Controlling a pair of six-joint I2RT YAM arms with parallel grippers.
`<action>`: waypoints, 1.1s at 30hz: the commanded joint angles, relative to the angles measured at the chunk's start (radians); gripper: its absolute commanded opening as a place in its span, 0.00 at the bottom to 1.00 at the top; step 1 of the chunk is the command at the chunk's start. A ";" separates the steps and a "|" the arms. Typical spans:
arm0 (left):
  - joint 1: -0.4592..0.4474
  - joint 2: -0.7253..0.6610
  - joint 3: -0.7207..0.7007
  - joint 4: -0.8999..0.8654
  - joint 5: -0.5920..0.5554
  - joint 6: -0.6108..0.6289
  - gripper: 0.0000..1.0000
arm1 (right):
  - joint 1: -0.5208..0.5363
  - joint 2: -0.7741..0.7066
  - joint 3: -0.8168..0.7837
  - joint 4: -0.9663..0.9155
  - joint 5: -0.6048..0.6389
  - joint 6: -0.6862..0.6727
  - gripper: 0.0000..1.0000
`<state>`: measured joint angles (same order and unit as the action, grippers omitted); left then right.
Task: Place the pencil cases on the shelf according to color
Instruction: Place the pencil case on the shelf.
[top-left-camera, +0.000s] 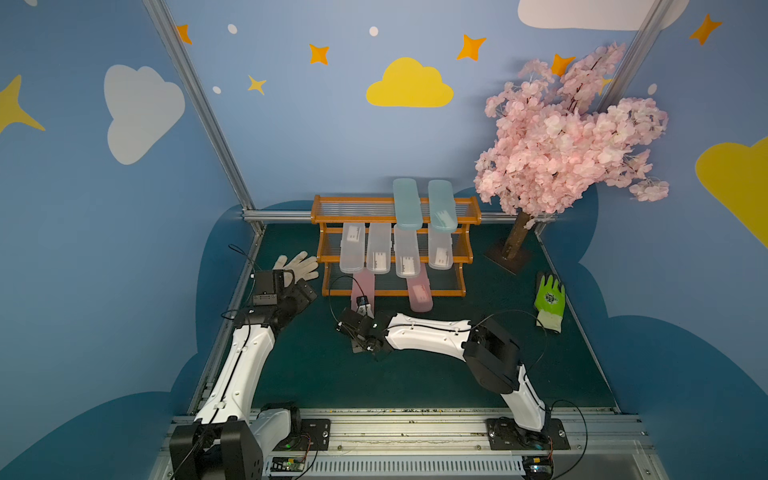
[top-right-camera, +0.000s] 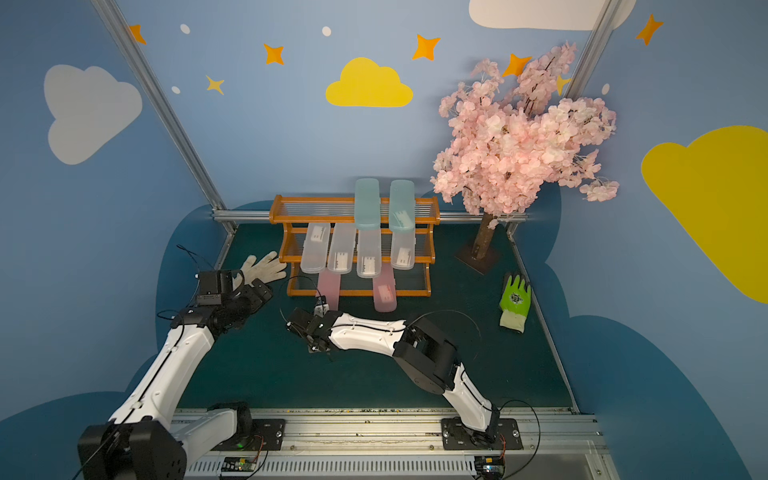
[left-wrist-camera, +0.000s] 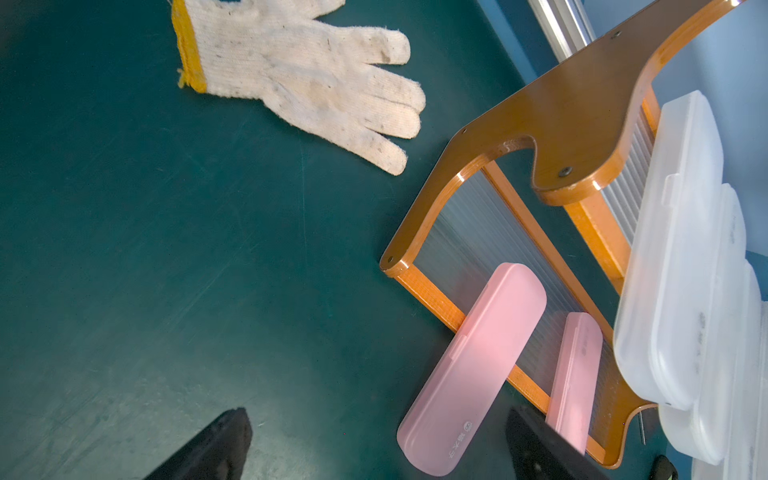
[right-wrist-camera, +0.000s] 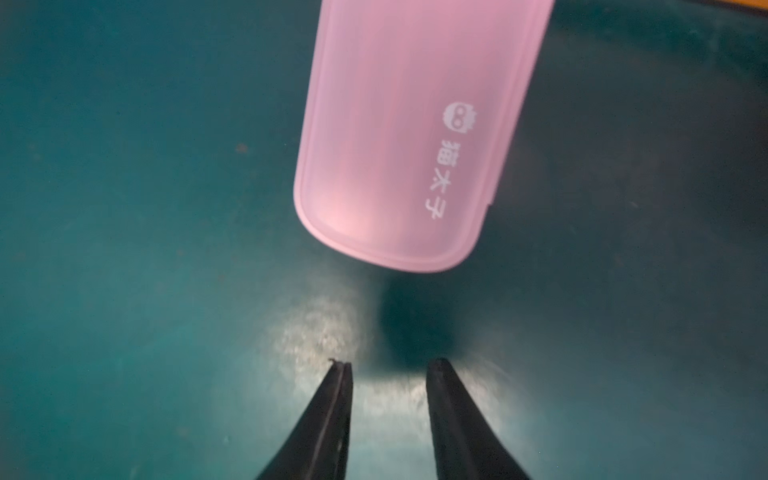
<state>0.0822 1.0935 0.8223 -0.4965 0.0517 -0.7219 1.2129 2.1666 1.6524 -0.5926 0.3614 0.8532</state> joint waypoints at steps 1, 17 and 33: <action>-0.005 -0.014 -0.010 -0.023 -0.011 0.008 1.00 | -0.019 0.040 0.028 0.042 -0.003 -0.004 0.36; -0.034 -0.004 0.005 -0.052 -0.039 0.013 1.00 | -0.114 0.065 0.053 0.157 0.027 -0.034 0.36; -0.039 -0.023 0.011 -0.072 -0.052 0.027 1.00 | -0.157 0.107 0.131 0.212 0.037 -0.075 0.36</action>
<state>0.0444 1.0901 0.8223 -0.5446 0.0071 -0.7170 1.0683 2.2631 1.7638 -0.3931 0.3679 0.8001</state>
